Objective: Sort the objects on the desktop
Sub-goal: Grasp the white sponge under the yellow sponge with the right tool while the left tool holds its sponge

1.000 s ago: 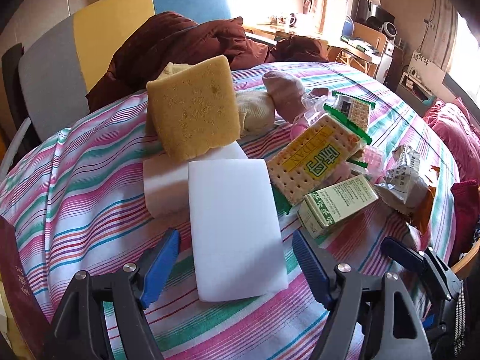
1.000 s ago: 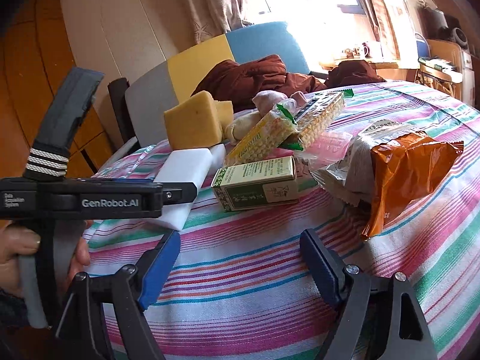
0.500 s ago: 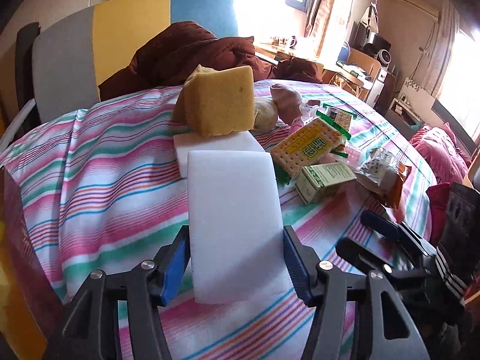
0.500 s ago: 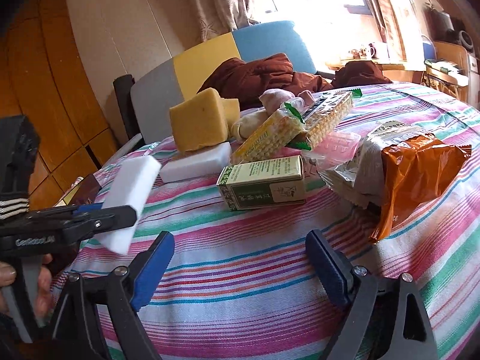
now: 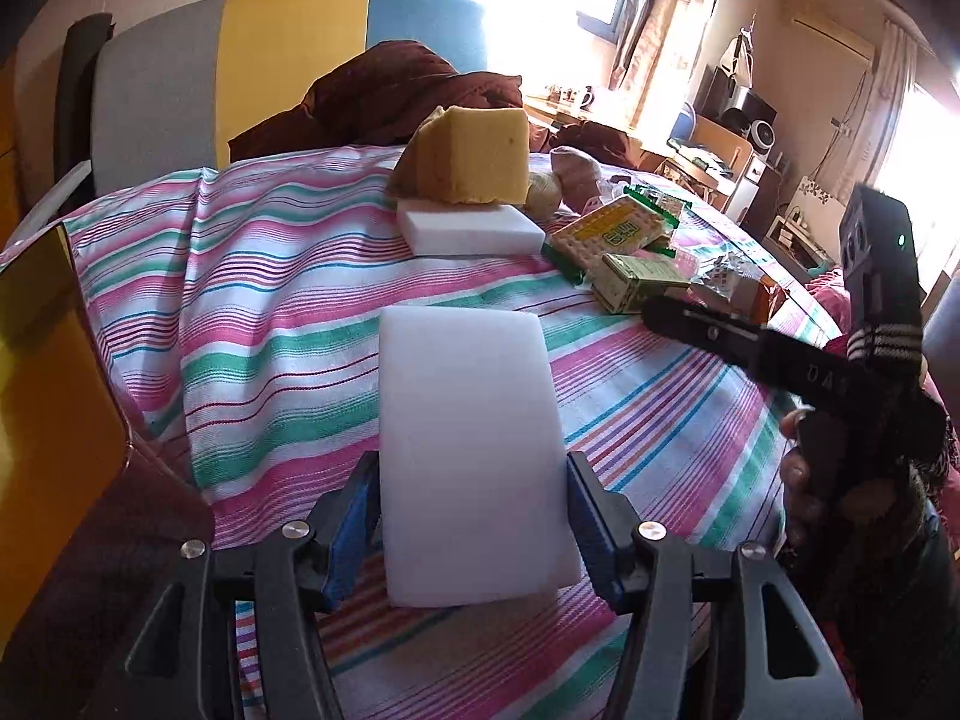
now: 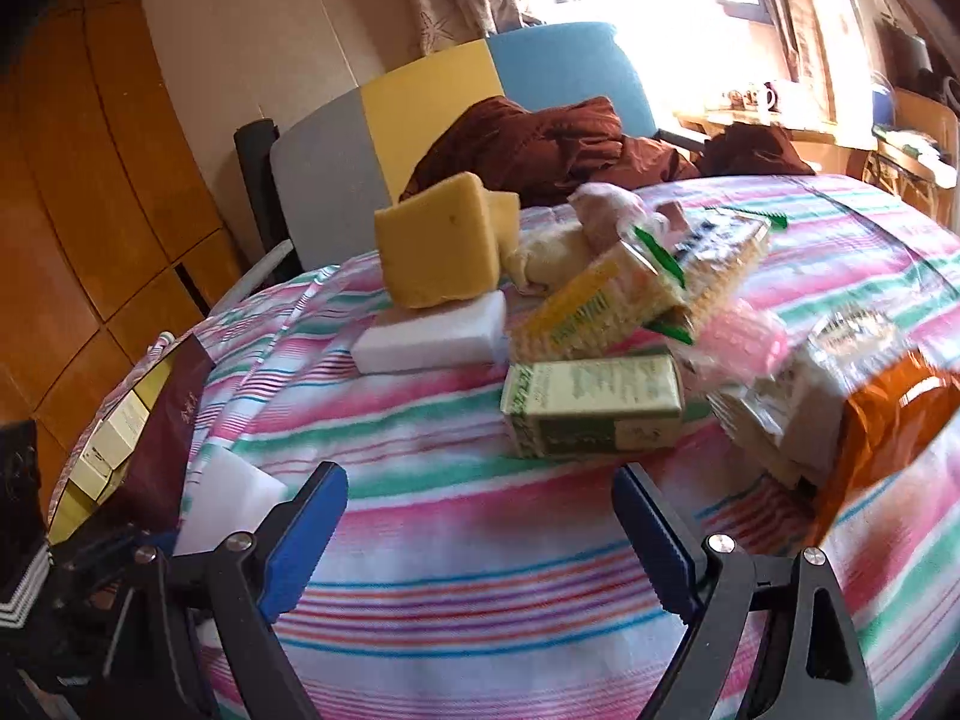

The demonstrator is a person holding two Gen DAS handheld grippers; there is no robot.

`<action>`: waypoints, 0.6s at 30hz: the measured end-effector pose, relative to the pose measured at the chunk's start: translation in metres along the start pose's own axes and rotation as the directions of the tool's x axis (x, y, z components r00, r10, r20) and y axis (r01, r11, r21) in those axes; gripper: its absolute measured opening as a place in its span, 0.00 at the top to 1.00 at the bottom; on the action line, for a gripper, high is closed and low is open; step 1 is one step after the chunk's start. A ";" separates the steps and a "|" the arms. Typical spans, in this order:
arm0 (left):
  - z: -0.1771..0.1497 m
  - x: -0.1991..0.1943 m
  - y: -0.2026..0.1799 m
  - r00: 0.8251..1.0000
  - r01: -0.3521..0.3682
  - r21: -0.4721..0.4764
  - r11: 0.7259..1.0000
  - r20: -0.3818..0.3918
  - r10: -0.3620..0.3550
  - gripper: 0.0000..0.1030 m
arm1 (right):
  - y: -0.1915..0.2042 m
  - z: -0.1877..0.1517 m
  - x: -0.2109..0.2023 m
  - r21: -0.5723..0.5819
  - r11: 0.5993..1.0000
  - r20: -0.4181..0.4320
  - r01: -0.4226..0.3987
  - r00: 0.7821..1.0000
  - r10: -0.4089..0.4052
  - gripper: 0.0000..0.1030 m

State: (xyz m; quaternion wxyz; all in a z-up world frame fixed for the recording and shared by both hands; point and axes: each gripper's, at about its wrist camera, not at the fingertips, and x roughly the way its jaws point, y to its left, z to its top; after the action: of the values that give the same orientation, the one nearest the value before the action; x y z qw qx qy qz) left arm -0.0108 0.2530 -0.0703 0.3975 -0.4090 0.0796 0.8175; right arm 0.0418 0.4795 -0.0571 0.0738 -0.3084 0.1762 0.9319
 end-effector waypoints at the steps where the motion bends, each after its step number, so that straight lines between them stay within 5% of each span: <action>1: 0.000 0.001 -0.001 1.000 0.000 0.005 1.000 0.008 0.000 0.41 | 0.006 0.006 0.002 -0.017 1.000 0.003 -0.002 1.000 0.002 0.12; 18: -0.003 0.007 0.005 0.996 0.052 0.011 0.999 0.069 -0.053 0.40 | 0.048 0.081 0.108 -0.259 0.961 -0.169 0.095 0.975 -0.141 0.02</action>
State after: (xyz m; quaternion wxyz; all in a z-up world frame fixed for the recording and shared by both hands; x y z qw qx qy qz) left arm -0.0147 0.2524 -0.0778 0.4233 -0.3804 0.0589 0.8202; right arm -0.1011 0.4684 -0.0483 0.0735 -0.4107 0.0450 0.9077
